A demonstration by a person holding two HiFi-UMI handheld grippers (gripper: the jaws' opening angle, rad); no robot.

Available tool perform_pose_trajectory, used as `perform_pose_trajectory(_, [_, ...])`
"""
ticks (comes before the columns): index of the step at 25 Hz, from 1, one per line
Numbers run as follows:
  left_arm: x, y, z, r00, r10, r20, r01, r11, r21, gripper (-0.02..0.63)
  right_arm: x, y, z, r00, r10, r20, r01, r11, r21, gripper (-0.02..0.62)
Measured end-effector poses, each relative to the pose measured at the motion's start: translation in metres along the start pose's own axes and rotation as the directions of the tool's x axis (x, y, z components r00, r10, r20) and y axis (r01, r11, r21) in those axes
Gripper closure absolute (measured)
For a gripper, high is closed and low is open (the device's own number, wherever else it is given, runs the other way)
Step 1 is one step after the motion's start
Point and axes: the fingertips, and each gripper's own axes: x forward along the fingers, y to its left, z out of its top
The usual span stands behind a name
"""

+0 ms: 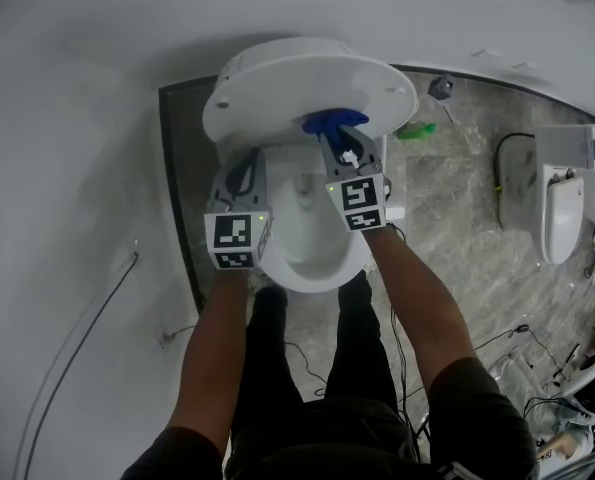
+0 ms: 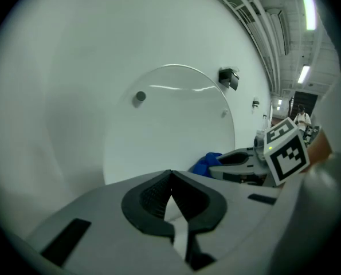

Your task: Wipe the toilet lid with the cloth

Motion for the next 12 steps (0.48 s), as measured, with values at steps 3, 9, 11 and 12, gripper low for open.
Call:
perform_pose_trajectory(3, [-0.012,0.027,-0.012,0.999,0.040,-0.013,-0.040,0.999,-0.031,0.595,0.020,0.053,0.008,0.994,0.107,0.006,-0.107,0.994,-0.012,0.520])
perform_pose_trajectory(9, [-0.045,0.086,-0.032,0.992,0.124,-0.004,-0.124,0.989,-0.076,0.595,0.060,0.147,0.018,0.953,0.301,-0.025,-0.301,0.953,-0.026,0.520])
perform_pose_trajectory(11, [-0.052,0.099,-0.037,0.990,0.141,-0.011,-0.141,0.987,-0.081,0.595,0.072,0.164,0.019,0.945,0.323,-0.049,-0.324,0.945,-0.030,0.520])
perform_pose_trajectory(12, [-0.055,0.104,-0.038,0.989,0.145,-0.013,-0.146,0.986,-0.082,0.595,0.078,0.168,0.020,0.946,0.320,-0.057,-0.321,0.946,-0.028,0.520])
